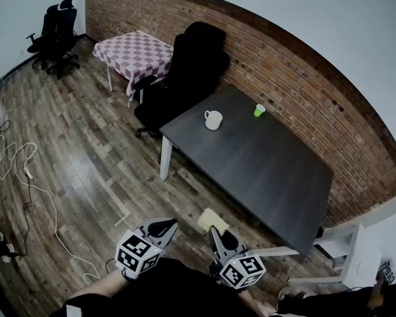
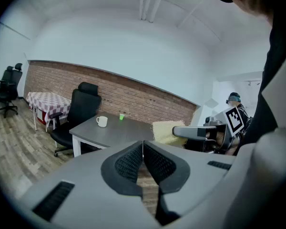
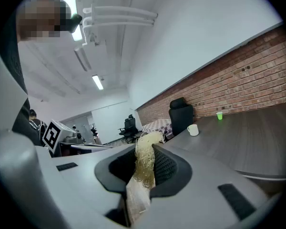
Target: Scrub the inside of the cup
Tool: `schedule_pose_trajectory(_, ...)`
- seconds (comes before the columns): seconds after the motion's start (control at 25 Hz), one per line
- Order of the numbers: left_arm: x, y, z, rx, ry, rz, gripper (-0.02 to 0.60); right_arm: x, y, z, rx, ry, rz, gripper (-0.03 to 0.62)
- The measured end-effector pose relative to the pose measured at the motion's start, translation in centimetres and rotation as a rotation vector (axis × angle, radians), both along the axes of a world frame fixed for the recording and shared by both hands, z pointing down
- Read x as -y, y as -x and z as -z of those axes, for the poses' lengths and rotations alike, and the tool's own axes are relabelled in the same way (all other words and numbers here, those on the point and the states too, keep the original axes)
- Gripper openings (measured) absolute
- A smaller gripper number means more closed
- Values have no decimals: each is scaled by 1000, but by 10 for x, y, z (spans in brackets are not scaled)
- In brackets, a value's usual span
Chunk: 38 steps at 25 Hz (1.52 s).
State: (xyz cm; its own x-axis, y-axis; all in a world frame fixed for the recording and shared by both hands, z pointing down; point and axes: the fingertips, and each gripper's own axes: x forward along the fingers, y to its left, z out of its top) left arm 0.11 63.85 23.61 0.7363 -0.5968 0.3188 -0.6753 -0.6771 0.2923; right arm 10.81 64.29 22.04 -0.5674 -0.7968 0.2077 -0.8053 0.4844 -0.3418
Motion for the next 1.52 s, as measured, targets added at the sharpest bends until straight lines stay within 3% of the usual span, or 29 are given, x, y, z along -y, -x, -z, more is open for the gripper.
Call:
schedule_pose_trajectory(0.52, 8, 83, -5, -25, 3, 2, 21, 8, 78, -4, -10, 7, -20, 83)
schedule_pose_trajectory(0.84, 15, 136, -43, -71, 108, -21, 21, 2, 126, -29, -36, 99, -57, 83)
schedule_pose_trajectory(1.04, 39, 130, -56, -87, 141, -55, 21, 23, 129, -37, -72, 114, -61, 83)
schedule_pose_trajectory(1.2, 73, 119, -59, -67, 137, -72, 22, 64, 120, -43, -34, 118, -73, 83)
schedule_pose_trajectory(1.4, 140, 125, -56, -26, 115, 16, 21, 140, 112, -44, 25, 111, -26, 83)
schedule_pose_trajectory(1.52, 183, 111, -50, -24, 115, 51, 21, 187, 97, -38, 31, 106, 5, 83)
